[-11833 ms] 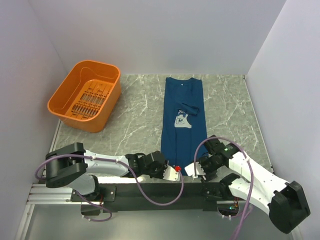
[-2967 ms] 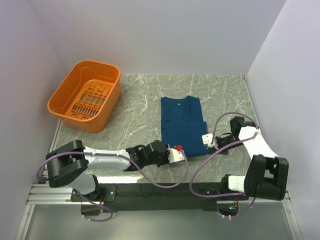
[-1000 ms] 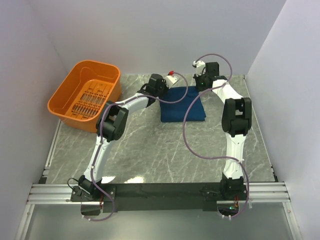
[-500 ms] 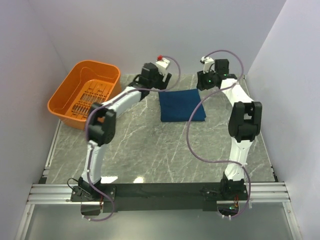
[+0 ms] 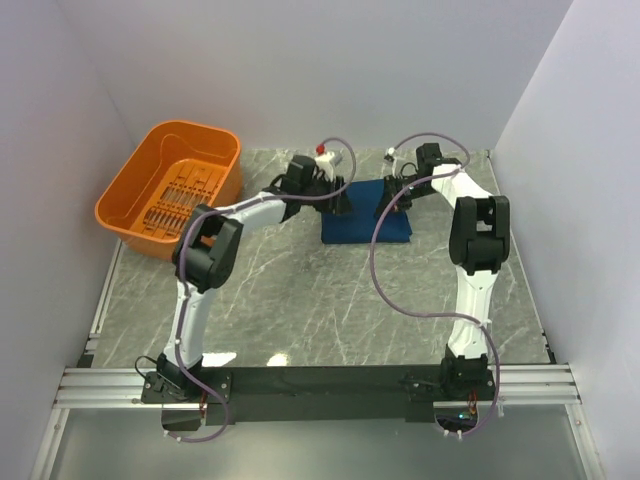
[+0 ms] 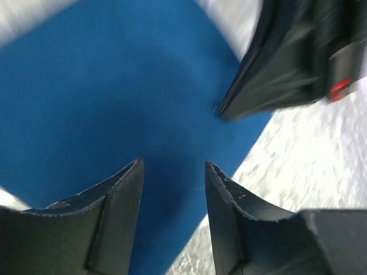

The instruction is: Fold and stack the t-shirts

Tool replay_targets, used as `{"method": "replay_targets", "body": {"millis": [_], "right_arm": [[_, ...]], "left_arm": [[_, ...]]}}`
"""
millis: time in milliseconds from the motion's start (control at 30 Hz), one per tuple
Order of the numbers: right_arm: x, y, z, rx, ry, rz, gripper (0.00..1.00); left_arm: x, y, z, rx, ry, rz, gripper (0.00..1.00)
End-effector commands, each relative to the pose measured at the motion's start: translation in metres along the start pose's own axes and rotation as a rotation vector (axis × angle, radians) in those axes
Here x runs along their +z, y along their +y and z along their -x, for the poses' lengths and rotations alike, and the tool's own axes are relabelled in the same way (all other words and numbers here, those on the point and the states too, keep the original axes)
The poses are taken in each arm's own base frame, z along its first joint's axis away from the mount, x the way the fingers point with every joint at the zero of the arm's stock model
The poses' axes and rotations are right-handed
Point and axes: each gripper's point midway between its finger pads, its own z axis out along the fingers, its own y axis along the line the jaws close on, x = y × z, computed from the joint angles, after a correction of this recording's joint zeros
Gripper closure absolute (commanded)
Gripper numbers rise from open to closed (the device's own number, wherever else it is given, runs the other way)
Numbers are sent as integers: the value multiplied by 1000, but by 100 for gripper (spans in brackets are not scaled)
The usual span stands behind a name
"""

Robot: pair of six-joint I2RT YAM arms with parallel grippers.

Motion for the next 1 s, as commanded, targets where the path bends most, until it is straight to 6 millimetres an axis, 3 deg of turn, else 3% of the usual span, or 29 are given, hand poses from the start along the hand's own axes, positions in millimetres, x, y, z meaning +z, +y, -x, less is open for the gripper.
{"method": "replay_targets", "body": {"millis": [0, 233, 300, 433, 567, 600, 667, 700, 800, 900, 967], "right_arm": [[4, -6, -5, 93, 16, 10, 94], [14, -35, -16, 185, 31, -87, 96], [11, -41, -13, 215, 23, -105, 96], [6, -46, -10, 214, 17, -145, 95], [-10, -22, 2, 155, -2, -57, 89], [-20, -12, 12, 110, -30, -52, 86], [-40, -15, 18, 95, -74, -72, 78], [-51, -8, 26, 67, -101, -84, 76], [-67, -14, 28, 50, -114, -144, 67], [-72, -34, 24, 74, -107, -254, 62], [-74, -47, 24, 104, -117, -318, 50]], "left_arm": [[9, -11, -23, -80, 60, -78, 48], [11, 15, -74, -130, 158, 5, 48], [10, 22, -81, -130, 170, 38, 48], [9, 32, -79, -116, 163, 93, 47], [-1, 16, -41, -18, 77, 63, 40], [-11, 5, -17, 20, 23, 60, 35], [-24, -8, 10, 90, -45, 55, 30], [-39, -14, 35, 121, -105, 93, 25], [-72, -21, 66, 185, -185, 173, 20], [-106, -17, 76, 229, -234, 275, 17], [-126, -15, 78, 238, -266, 329, 15]]}}
